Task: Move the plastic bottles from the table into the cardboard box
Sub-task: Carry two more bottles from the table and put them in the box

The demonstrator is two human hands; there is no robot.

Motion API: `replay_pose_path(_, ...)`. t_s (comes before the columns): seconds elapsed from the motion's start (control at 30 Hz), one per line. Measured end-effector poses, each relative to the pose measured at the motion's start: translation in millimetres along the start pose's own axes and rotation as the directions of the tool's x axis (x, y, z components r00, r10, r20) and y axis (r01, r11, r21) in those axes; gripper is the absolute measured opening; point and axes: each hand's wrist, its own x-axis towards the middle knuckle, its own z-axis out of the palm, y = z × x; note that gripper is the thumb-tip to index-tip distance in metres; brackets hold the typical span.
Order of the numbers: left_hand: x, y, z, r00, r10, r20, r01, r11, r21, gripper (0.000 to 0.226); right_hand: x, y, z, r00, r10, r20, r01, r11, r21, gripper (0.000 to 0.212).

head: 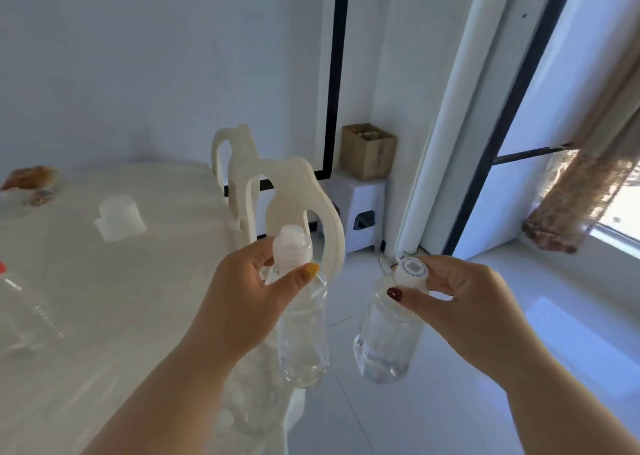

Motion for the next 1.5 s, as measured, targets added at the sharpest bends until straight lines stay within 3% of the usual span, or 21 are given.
replay_pose_path(0.2, 39.8, 43.0, 104.0, 0.997, 0.042, 0.062, -0.042, 0.999, -0.003, 0.052, 24.2, 53.0, -99.1, 0.995, 0.031, -0.098, -0.035, 0.998, -0.043, 0.016)
replay_pose_path(0.5, 164.9, 44.6, 217.1, 0.991, 0.106, 0.078, -0.106, 0.994, -0.002, 0.037, 136.6, 131.3, -164.1, 0.986, 0.033, -0.164, -0.053, 0.991, -0.12, 0.011)
replay_pose_path(0.8, 363.8, 21.4, 305.6, 0.988, 0.08, 0.132, -0.083, 0.996, 0.018, 0.045, 341.0, 195.4, -211.5, 0.988, 0.049, -0.148, -0.07, 0.987, -0.142, 0.015)
replay_pose_path(1.07, 544.3, -13.9, 375.4, 0.998, 0.023, 0.064, -0.029, 0.995, 0.098, 0.068, 548.3, 260.3, -237.2, 0.995, -0.008, -0.104, -0.006, 0.991, -0.137, 0.013)
replay_pose_path(1.17, 615.4, -28.1, 405.5, 1.0, -0.02, 0.013, 0.018, 0.994, 0.11, 0.055, 635.2, 290.9, -246.1, 0.998, -0.058, -0.027, 0.055, 0.991, -0.124, 0.013)
replay_pose_path(1.3, 710.6, -40.0, 436.3, 0.995, -0.061, -0.077, 0.068, 0.993, 0.097, 0.067, 751.9, 311.9, -264.2, 0.993, -0.099, 0.061, 0.107, 0.984, -0.144, 0.015)
replay_pose_path(1.43, 810.1, -59.0, 457.8, 0.98, -0.117, -0.158, 0.126, 0.991, 0.048, 0.044, 869.1, 324.7, -272.3, 0.986, -0.144, 0.08, 0.153, 0.98, -0.129, 0.022)
replay_pose_path(1.5, 853.1, -70.5, 466.7, 0.978, -0.117, -0.174, 0.127, 0.991, 0.048, 0.043, 917.1, 330.7, -268.2, 0.985, -0.157, 0.07, 0.165, 0.979, -0.12, 0.023)
